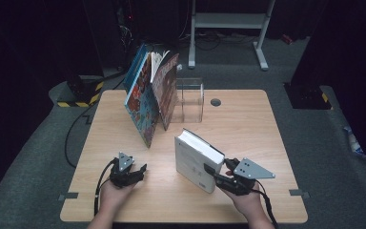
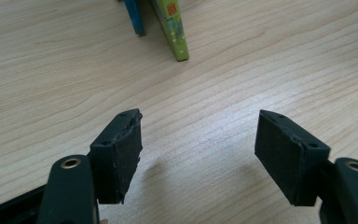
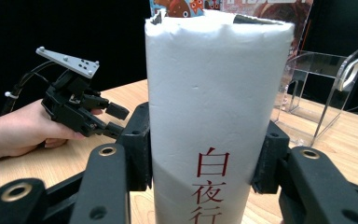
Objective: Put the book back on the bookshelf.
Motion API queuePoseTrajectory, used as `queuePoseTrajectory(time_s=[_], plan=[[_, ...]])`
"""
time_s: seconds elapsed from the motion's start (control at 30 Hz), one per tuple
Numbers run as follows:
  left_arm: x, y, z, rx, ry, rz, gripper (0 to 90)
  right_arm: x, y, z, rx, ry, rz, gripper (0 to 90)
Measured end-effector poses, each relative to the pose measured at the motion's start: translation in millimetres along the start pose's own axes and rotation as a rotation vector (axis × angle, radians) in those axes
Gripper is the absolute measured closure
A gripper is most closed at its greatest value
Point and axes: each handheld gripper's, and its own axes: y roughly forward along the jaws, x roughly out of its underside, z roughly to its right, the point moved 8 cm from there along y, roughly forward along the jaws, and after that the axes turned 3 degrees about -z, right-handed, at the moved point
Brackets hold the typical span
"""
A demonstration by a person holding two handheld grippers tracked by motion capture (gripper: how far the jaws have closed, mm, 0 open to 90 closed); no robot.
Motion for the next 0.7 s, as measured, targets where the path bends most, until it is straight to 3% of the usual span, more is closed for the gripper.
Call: queuePoseTrajectory(time_s=[0.27, 0.7], plan=[[0.0, 0.8, 0.5, 0.001, 0.009, -0.006, 32.1, -0.2, 1.8, -0.3, 0.059, 0.003, 0.008, 52.8], [0.4, 1.2, -0.3, 0.007, 0.003, -0.014, 32.1, -1.2, 2.7, 30.4, 0.214, 0.040, 0.009, 52.8]])
